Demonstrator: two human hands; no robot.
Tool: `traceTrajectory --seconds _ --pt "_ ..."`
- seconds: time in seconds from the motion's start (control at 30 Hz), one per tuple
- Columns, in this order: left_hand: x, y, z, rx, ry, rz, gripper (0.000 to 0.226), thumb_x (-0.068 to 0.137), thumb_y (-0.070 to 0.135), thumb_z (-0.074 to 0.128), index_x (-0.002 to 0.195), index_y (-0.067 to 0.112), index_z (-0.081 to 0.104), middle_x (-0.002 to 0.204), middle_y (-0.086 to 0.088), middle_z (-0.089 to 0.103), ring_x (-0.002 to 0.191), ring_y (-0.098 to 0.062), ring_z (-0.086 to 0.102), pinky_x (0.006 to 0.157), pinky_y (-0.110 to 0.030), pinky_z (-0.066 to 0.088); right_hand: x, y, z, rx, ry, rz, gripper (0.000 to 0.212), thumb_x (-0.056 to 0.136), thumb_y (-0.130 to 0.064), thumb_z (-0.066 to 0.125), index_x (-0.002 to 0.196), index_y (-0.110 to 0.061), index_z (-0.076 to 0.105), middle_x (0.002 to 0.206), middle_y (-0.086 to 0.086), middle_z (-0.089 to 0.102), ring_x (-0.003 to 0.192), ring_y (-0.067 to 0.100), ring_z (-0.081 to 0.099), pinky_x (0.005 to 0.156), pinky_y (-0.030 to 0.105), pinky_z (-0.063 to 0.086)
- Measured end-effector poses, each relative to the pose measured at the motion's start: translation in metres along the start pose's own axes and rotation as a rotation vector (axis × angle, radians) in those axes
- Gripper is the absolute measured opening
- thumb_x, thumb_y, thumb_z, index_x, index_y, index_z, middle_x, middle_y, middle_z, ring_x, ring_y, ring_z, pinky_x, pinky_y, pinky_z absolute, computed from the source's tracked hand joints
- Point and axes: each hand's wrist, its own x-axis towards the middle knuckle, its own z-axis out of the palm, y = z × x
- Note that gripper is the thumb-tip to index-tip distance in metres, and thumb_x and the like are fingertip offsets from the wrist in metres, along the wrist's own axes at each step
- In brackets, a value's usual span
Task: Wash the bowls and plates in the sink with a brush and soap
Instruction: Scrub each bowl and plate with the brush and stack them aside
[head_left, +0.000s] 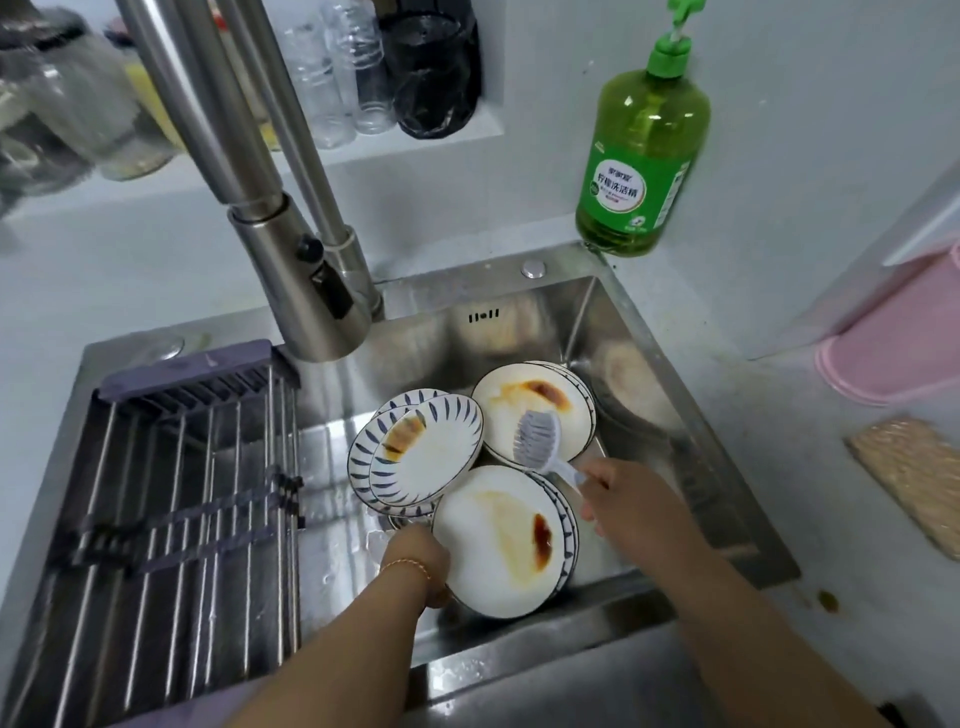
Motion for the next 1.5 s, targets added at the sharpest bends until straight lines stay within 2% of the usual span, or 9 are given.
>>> traceTrajectory --seconds 0.1,0.23,0.43,0.8,0.93,1.07,1.23,1.37,1.5 --pt "-0.005 0.006 -0.001 -0.073 -0.041 0.003 0.018 0.096 0.009 0.047 0.097 -0.001 0.061 0.111 -0.02 0.068 0.101 -0.031 0.068 0.067 -0.024 0.053 -0.007 0.004 0.0 -0.111 0.014 -0.007 0.029 0.099 -0.026 0.04 0.079 -0.019 0.058 0.078 0.001 0.065 0.07 0.015 0.057 0.063 0.026 0.042" --pt "-0.011 0.005 0.001 -0.372 -0.182 -0.012 0.019 0.094 0.003 0.039 0.08 -0.002 0.052 0.052 -0.012 0.065 0.061 -0.033 0.07 0.054 -0.034 0.06 -0.01 0.013 0.0 -0.21 0.014 0.013 0.033 0.099 -0.028 0.041 0.067 -0.029 0.045 0.064 -0.01 0.049 0.064 0.009 0.049 0.061 0.025 0.037" --pt "-0.034 0.013 -0.002 -0.637 -0.379 -0.14 0.023 0.091 0.004 0.037 0.07 0.006 0.043 0.036 -0.002 0.046 0.027 -0.01 0.044 0.034 -0.018 0.039 -0.016 0.015 -0.003 -0.221 0.03 0.041 0.021 0.098 -0.03 0.043 0.095 -0.025 0.063 0.073 -0.012 0.054 0.067 0.002 0.049 0.057 0.021 0.034" --pt "-0.08 0.013 -0.022 -1.106 -0.639 -0.097 0.024 0.09 -0.009 0.033 0.093 -0.007 0.056 0.074 -0.02 0.07 0.059 -0.029 0.07 0.05 -0.035 0.059 -0.042 -0.008 -0.032 -0.281 0.114 -0.003 0.002 0.096 -0.031 0.049 0.096 -0.03 0.047 0.086 -0.009 0.06 0.068 0.002 0.054 0.054 0.021 0.038" --pt "-0.098 0.006 -0.028 -1.238 -0.569 0.086 0.037 0.086 -0.018 0.033 0.107 0.002 0.057 0.085 -0.017 0.074 0.073 -0.035 0.07 0.06 -0.048 0.06 -0.053 -0.024 -0.039 -0.406 0.12 -0.096 0.01 0.095 -0.024 0.051 0.103 -0.029 0.047 0.091 -0.009 0.063 0.073 0.008 0.057 0.068 0.027 0.048" --pt "-0.111 -0.003 -0.034 -1.34 -0.415 0.134 0.044 0.084 -0.018 0.038 0.112 0.011 0.056 0.095 -0.016 0.069 0.081 -0.038 0.064 0.048 -0.043 0.059 -0.061 -0.041 -0.032 -0.636 0.051 -0.194 0.043 0.094 -0.014 0.048 0.132 -0.033 0.041 0.111 -0.001 0.062 0.093 0.017 0.061 0.074 0.029 0.045" --pt "-0.125 -0.021 -0.042 -1.454 -0.32 0.205 0.027 0.098 0.024 0.051 0.124 0.019 0.056 0.113 -0.009 0.069 0.087 -0.028 0.072 0.058 -0.042 0.061 -0.086 -0.072 -0.016 -0.862 -0.128 -0.272 0.045 0.09 -0.009 0.051 0.131 -0.024 0.045 0.117 0.005 0.058 0.106 0.023 0.057 0.083 0.034 0.045" --pt "-0.127 -0.031 -0.045 -1.435 -0.279 0.252 0.062 0.083 0.061 0.041 0.13 0.021 0.052 0.116 -0.008 0.07 0.093 -0.027 0.072 0.066 -0.045 0.061 -0.087 -0.103 0.01 -0.9 -0.165 -0.372 0.044 0.093 -0.008 0.045 0.134 -0.022 0.046 0.124 0.008 0.054 0.114 0.029 0.053 0.09 0.038 0.044" --pt "-0.13 -0.04 -0.044 -1.398 -0.266 0.303 0.069 0.078 0.067 0.035 0.132 0.026 0.05 0.117 -0.003 0.07 0.097 -0.025 0.071 0.065 -0.046 0.06 -0.05 -0.126 0.02 -0.941 -0.091 -0.328 0.039 0.096 -0.011 0.038 0.131 -0.022 0.053 0.126 0.006 0.055 0.118 0.027 0.053 0.087 0.034 0.042"
